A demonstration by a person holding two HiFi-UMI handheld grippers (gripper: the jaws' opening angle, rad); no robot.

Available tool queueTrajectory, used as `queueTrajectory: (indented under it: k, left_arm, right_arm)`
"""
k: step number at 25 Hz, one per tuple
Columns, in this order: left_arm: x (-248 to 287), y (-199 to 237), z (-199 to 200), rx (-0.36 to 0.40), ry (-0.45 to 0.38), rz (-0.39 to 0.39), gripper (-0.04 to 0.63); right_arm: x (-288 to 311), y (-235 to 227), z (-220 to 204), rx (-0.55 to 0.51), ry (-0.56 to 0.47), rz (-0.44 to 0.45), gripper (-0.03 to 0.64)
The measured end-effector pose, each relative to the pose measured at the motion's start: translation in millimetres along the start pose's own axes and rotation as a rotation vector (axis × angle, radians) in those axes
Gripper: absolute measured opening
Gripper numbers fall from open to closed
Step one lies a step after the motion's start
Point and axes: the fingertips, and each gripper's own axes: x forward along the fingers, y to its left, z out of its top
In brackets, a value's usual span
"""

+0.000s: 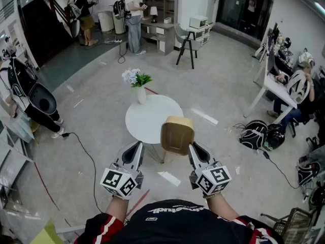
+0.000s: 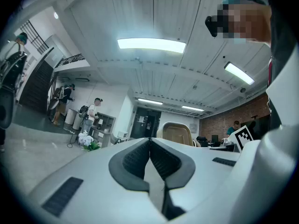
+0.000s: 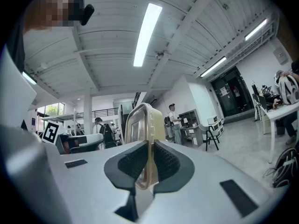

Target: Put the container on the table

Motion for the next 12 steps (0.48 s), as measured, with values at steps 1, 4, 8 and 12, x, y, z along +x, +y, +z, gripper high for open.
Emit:
queueTrajectory:
  k: [1,4,8,12]
  left_arm:
    - [-0.8,0.6,-2.0,0.001,0.000,-0.002,0.025]
    - [-1.6,2.4,-5.6,0.000,0.002,-0.006,0.025]
    - [0.0,2.3,-3.7,-0.004,0.006,-0.007,0.025]
    - [-2.9,1.9,-0.7,-0.010,0.003,-0.010,0.025]
  right_arm:
    - [0.0,0.3,-1.7,0.000,-0.002,-0.001,0.052]
    - [0.8,0.7,-5.0,0.000,-0.006,-0.001,0.052]
    - [2.0,1.4,-1.5,-0.002,-0.005,0.002,0.052]
    - [2.0,6.6,1.0,-0.005,-0.001,0.005,0.052]
